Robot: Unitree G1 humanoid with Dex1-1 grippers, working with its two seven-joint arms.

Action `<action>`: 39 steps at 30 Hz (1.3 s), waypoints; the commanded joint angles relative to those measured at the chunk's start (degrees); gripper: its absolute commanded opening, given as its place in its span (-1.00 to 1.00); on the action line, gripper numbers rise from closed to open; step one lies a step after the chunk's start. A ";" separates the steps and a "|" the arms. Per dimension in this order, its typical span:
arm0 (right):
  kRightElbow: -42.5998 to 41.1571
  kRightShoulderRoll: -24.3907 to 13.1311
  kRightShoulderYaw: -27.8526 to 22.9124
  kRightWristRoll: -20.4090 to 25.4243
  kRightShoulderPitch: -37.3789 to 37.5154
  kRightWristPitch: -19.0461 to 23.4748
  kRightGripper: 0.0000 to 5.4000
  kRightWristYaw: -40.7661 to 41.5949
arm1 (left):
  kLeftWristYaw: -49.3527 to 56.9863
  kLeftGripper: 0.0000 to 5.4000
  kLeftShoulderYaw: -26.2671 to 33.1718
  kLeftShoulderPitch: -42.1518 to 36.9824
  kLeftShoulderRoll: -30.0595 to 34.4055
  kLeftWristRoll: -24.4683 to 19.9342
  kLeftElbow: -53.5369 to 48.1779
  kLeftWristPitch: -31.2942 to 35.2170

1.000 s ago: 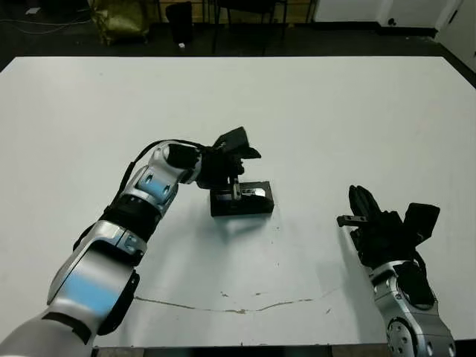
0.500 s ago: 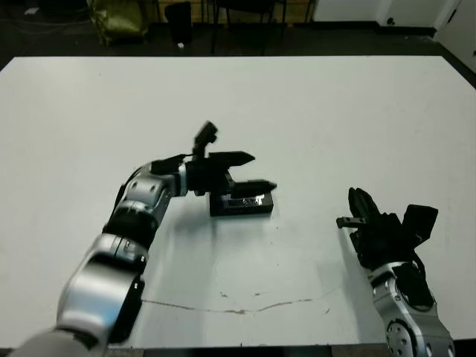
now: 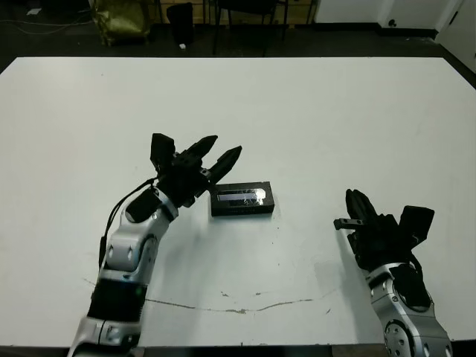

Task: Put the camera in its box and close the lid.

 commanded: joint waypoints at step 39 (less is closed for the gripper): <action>2.74 -0.05 0.22 0.03 0.58 -3.81 -1.00 2.67 | 13.11 -0.99 -6.98 3.64 -3.08 5.31 -3.34 34.61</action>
